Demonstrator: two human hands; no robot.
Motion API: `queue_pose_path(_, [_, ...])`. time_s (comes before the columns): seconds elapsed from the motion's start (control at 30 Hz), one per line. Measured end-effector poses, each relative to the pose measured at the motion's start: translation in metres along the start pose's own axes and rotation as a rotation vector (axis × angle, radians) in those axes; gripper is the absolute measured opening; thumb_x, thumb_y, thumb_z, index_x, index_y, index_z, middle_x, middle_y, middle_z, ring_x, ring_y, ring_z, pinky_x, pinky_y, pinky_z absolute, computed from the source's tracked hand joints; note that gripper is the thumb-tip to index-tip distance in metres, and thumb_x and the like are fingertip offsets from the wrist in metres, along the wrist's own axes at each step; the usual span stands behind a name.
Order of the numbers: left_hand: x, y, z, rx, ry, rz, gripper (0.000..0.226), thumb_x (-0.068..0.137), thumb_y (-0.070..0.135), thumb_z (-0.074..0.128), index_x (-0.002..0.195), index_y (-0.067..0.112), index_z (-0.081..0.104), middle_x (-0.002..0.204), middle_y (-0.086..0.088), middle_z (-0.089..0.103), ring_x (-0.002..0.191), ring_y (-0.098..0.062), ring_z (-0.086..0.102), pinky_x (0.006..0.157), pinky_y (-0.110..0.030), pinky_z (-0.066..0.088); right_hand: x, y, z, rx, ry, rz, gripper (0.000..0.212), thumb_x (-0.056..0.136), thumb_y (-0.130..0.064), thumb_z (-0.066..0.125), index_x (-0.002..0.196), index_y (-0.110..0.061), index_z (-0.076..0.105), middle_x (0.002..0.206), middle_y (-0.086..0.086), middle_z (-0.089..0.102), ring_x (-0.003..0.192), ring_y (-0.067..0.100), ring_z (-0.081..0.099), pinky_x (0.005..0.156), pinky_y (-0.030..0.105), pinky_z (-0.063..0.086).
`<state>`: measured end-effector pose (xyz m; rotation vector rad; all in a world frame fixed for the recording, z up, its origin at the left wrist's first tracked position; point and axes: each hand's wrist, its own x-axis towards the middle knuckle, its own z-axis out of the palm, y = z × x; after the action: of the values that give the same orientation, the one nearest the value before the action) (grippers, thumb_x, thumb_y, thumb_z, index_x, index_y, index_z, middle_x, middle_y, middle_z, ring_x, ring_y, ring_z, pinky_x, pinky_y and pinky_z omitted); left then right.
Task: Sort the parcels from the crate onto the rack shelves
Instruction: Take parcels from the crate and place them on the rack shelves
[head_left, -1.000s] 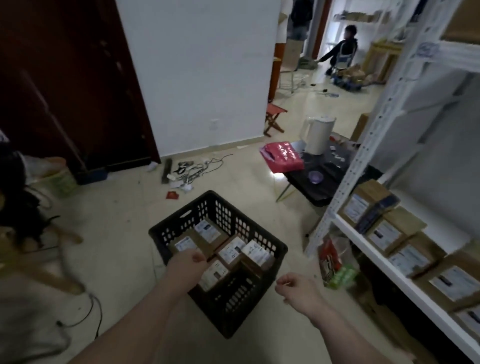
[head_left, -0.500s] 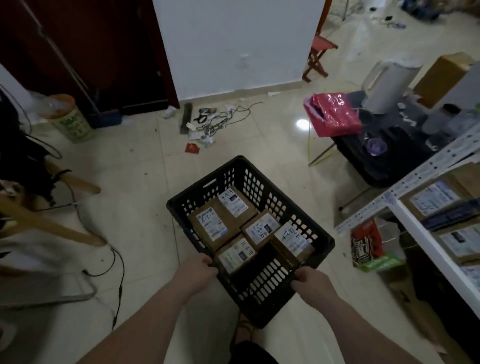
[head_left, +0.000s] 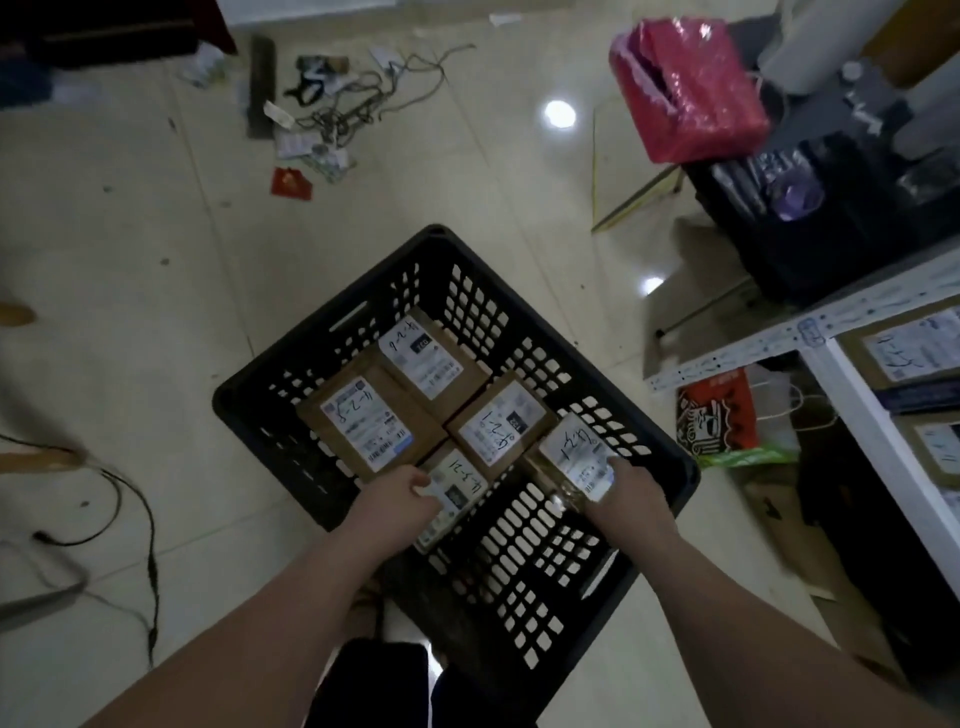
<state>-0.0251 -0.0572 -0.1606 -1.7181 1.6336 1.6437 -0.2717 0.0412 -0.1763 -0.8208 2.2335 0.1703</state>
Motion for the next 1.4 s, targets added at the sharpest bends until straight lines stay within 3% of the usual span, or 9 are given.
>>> queue_pose_path(0.13, [0.039, 0.004, 0.002, 0.041, -0.033, 0.035, 0.041, 0.093, 0.028, 0.053, 0.133, 0.017, 0.048, 0.125, -0.004, 0.055, 0.086, -0.01, 0.053, 0.076, -0.024, 0.042, 0.03, -0.01, 0.016, -0.086, 0.044, 0.046, 0.089, 0.08, -0.048, 0.07, 0.15, -0.017, 0.024, 0.144, 0.013, 0.036, 0.13, 0.034, 0.036, 0.1, 0.046, 0.04])
queue_pose_path(0.37, [0.08, 0.01, 0.021, 0.111, -0.092, 0.056, 0.048, 0.09, 0.028, 0.057, 0.136, 0.02, 0.045, 0.113, 0.002, 0.054, 0.095, -0.012, 0.052, 0.065, -0.022, 0.04, 0.062, -0.002, 0.045, -0.219, 0.056, 0.147, 0.106, 0.078, -0.038, 0.076, 0.153, -0.023, 0.002, 0.152, 0.017, 0.023, 0.138, 0.035, 0.027, 0.11, 0.049, 0.034])
queue_pose_path(0.53, [0.082, 0.022, 0.033, 0.145, -0.143, 0.109, 0.048, 0.089, 0.026, 0.059, 0.133, 0.022, 0.044, 0.097, 0.01, 0.05, 0.077, -0.002, 0.049, 0.056, -0.015, 0.036, 0.054, 0.001, 0.049, -0.197, 0.041, 0.07, 0.092, 0.072, -0.037, 0.077, 0.144, -0.022, 0.023, 0.136, 0.011, 0.037, 0.127, 0.032, 0.041, 0.108, 0.05, 0.037])
queue_pose_path(0.67, [0.073, 0.033, 0.031, 0.245, -0.136, 0.223, 0.087, 0.08, 0.027, 0.07, 0.149, 0.027, 0.017, 0.143, 0.0, 0.027, 0.113, -0.008, 0.038, 0.092, -0.021, 0.038, 0.027, -0.013, 0.04, 0.021, -0.053, -0.119, 0.1, 0.068, -0.032, 0.081, 0.15, -0.028, 0.023, 0.148, 0.006, 0.027, 0.138, 0.025, 0.025, 0.108, 0.044, 0.038])
queue_pose_path(0.8, [0.056, 0.05, 0.016, 0.387, -0.093, 0.404, 0.116, 0.067, 0.034, 0.08, 0.149, 0.038, -0.001, 0.151, 0.016, 0.004, 0.136, -0.016, 0.02, 0.11, -0.038, 0.032, -0.007, -0.029, 0.007, 0.072, -0.052, -0.349, 0.096, 0.068, -0.026, 0.08, 0.149, -0.027, 0.029, 0.141, -0.003, 0.026, 0.134, 0.014, 0.019, 0.11, 0.036, 0.038])
queue_pose_path(1.07, [-0.01, 0.096, -0.012, 0.462, 0.115, 0.798, 0.096, 0.065, 0.039, 0.079, 0.142, 0.028, 0.024, 0.128, 0.015, 0.031, 0.119, -0.002, 0.027, 0.099, -0.024, 0.033, -0.064, -0.042, -0.066, 0.199, 0.344, -0.536, 0.077, 0.072, -0.018, 0.073, 0.142, -0.03, 0.041, 0.146, -0.005, 0.03, 0.147, 0.022, 0.006, 0.117, 0.038, 0.014])
queue_pose_path(1.2, [-0.047, 0.121, -0.014, 0.204, 0.27, 0.766, 0.079, 0.06, 0.037, 0.083, 0.123, 0.033, 0.036, 0.111, 0.015, 0.037, 0.107, -0.004, 0.038, 0.087, -0.025, 0.039, -0.092, -0.043, -0.087, 0.812, 0.513, -0.264, 0.083, 0.072, -0.034, 0.075, 0.142, -0.051, 0.032, 0.156, -0.01, 0.023, 0.14, 0.015, 0.029, 0.112, 0.04, 0.03])
queue_pose_path(1.3, [-0.075, 0.135, -0.006, 0.049, 0.276, 0.68, 0.076, 0.056, 0.043, 0.086, 0.114, 0.036, 0.037, 0.107, 0.015, 0.038, 0.102, -0.007, 0.044, 0.077, -0.025, 0.046, -0.111, -0.046, -0.097, 1.694, 0.144, -0.044, 0.096, 0.066, -0.054, 0.08, 0.146, -0.047, 0.028, 0.144, -0.003, 0.047, 0.126, 0.026, 0.053, 0.093, 0.047, 0.05])
queue_pose_path(1.4, [-0.094, 0.141, 0.008, 0.0, 0.228, 0.65, 0.078, 0.048, 0.042, 0.084, 0.112, 0.036, 0.04, 0.106, 0.015, 0.039, 0.101, -0.013, 0.049, 0.078, -0.038, 0.054, -0.132, -0.054, -0.093, 1.825, -0.031, -0.082, 0.088, 0.06, -0.055, 0.081, 0.137, -0.039, 0.041, 0.119, 0.0, 0.07, 0.101, 0.023, 0.071, 0.078, 0.044, 0.058])
